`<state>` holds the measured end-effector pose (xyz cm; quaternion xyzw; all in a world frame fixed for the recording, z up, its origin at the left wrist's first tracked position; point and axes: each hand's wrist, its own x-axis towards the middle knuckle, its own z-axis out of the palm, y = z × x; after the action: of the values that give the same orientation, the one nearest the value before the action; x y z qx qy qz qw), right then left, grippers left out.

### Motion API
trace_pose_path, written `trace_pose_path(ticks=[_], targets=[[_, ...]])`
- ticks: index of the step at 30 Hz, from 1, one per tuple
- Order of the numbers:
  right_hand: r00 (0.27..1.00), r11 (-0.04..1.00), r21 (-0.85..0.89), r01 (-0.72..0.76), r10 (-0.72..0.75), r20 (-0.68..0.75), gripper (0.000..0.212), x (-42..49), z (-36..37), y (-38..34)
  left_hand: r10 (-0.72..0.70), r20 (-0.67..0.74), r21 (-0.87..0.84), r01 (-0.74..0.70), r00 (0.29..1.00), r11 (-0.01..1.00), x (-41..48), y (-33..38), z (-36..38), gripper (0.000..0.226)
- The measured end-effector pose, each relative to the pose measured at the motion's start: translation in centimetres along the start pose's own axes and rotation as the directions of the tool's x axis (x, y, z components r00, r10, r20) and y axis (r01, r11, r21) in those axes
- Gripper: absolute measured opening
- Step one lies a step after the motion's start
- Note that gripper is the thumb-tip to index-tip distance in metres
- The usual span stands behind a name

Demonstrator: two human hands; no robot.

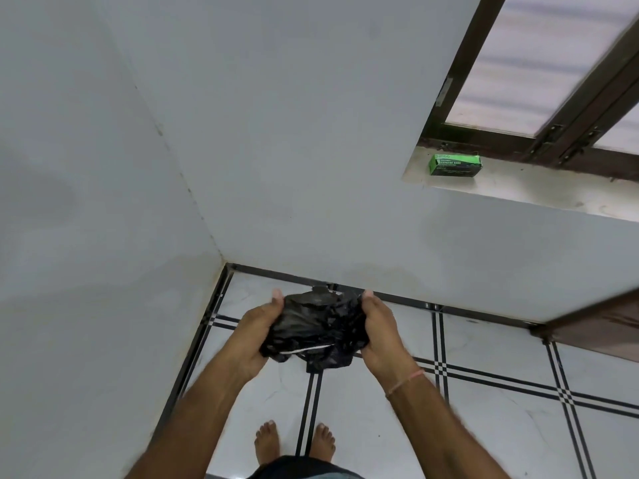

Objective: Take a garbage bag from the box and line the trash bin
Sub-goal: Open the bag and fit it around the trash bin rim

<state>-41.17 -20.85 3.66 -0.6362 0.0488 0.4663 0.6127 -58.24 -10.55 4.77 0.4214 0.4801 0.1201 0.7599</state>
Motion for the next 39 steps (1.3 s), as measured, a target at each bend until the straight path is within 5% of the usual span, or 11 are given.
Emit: trace_pose_path(ticks=[3, 6, 9, 12, 17, 22, 25, 28, 36, 39], targets=[[0.944, 0.879, -0.373, 0.298, -0.213, 0.251, 0.039, -0.4, -1.0, 0.7, -0.104, -0.061, -0.186, 0.091, 0.993, 0.978, 1.4, 0.8, -0.9, 0.072], [0.864, 0.69, -0.584, 0.427, -0.122, 0.488, 0.028, -0.1, -1.0, 0.7, -0.17, -0.103, -0.337, 0.127, 0.98, 0.933, 2.4, 1.2, -1.1, 0.075], [0.847, 0.942, -0.264, 0.208, -0.039, 0.531, 0.03, 0.3, -0.8, -0.2, -0.22, -0.027, -0.409, 0.19, 0.975, 0.892, 2.3, 0.8, -1.4, 0.07], [0.88, 0.992, 0.121, -0.041, -0.021, 0.474, 0.039, 1.5, -1.0, -1.0, -0.201, 0.044, -0.272, 0.205, 0.979, 0.94, 1.6, -0.8, -1.8, 0.069], [0.972, 0.995, 0.095, 0.011, -0.034, 0.234, 0.021, 2.9, -0.9, 0.0, -0.115, 0.215, 0.107, 0.094, 0.97, 0.99, 1.2, -2.2, -1.9, 0.08], [0.983, 0.984, 0.167, -0.068, 0.038, 0.177, 0.022, 3.4, -1.5, 0.4, -0.105, 0.153, -0.207, 0.135, 0.983, 0.969, 0.9, -1.5, -2.6, 0.065], [0.979, 0.968, 0.213, -0.13, 0.091, 0.184, 0.024, 3.5, -1.9, 1.1, -0.089, 0.052, -0.543, 0.103, 0.995, 0.833, 1.2, -1.4, -2.5, 0.073], [0.982, 0.942, 0.294, -0.164, 0.128, 0.139, 0.025, 3.4, -2.3, 1.5, -0.08, -0.035, -0.685, 0.034, 0.996, 0.728, 1.7, -1.3, -2.0, 0.066], [0.992, 0.915, 0.384, -0.123, 0.109, 0.059, 0.029, 3.5, -4.0, -0.6, -0.124, -0.028, -0.666, 0.075, 0.992, 0.743, 1.7, -3.1, -2.7, 0.03], [0.996, 0.956, 0.28, -0.084, 0.079, 0.029, 0.035, 3.5, -3.4, -0.2, -0.075, -0.025, -0.623, 0.043, 0.997, 0.781, 2.0, -3.4, -2.8, 0.037]])
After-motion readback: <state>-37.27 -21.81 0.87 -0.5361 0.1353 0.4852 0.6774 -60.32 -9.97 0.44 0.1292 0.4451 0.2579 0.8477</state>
